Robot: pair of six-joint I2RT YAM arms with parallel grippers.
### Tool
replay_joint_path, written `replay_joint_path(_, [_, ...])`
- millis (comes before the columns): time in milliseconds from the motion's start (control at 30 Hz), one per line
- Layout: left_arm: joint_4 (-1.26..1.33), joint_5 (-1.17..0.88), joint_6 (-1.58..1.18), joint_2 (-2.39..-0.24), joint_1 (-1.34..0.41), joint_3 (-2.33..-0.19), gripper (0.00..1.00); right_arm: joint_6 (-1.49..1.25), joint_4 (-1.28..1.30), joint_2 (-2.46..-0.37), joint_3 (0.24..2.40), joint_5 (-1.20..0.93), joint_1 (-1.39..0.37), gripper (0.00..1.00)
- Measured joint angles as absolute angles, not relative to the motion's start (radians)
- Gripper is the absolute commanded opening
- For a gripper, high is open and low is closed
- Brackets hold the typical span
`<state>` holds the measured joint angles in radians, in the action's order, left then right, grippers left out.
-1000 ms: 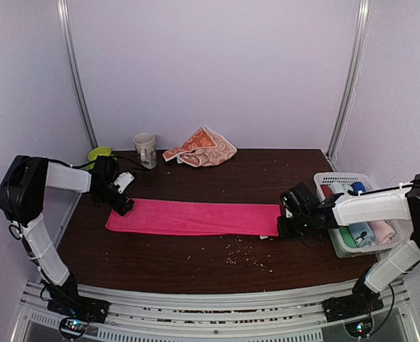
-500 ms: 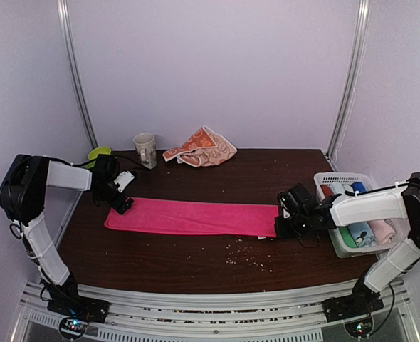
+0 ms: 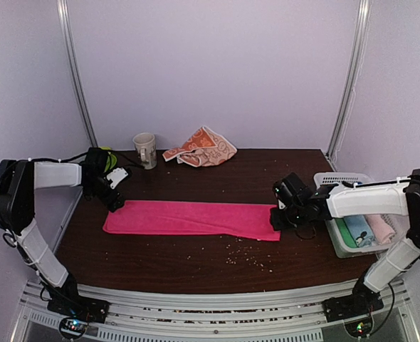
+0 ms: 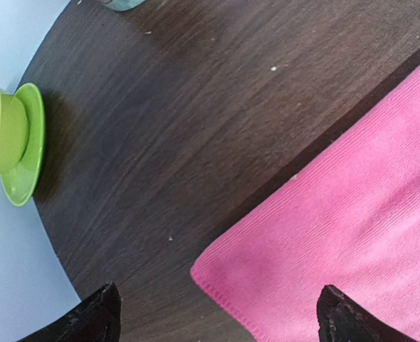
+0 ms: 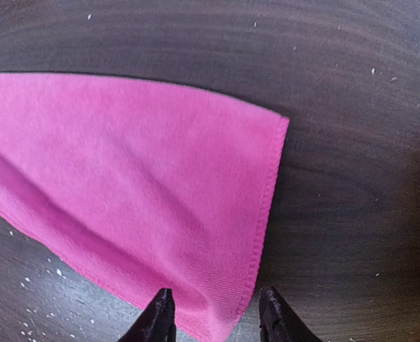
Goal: Roll the towels
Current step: Smooth out the towel at the center of the board.
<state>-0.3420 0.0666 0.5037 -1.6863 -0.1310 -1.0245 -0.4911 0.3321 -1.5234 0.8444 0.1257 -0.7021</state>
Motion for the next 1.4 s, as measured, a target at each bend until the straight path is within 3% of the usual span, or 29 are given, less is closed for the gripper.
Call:
replay_joint_path(100, [-0.351, 0.075, 0.504, -1.675, -0.120, -1.024, 0.98, -0.469, 0.358, -1.520, 0.900, 0.173, -0.702, 0.53])
replay_joint_path(300, [-0.396, 0.051, 0.531, -1.625, -0.115, -0.992, 0.96, -0.423, 0.378, -1.591, 1.044, 0.255, -0.702, 0.54])
replay_joint_path(700, [-0.492, 0.018, 0.584, -1.463, -0.115, -0.830, 0.68, -0.371, 0.364, -1.875, 1.181, 0.321, -0.675, 0.47])
replay_joint_path(933, [-0.506, -0.009, 0.566, -1.501, -0.115, -0.826, 0.62, -0.366, 0.342, -1.917, 1.194, 0.323, -0.656, 0.47])
replay_joint_path(1400, [-0.647, -0.283, 0.547, -1.646, 0.032, -0.946, 0.37, -0.347, 0.327, -1.948, 1.195, 0.340, -0.653, 0.45])
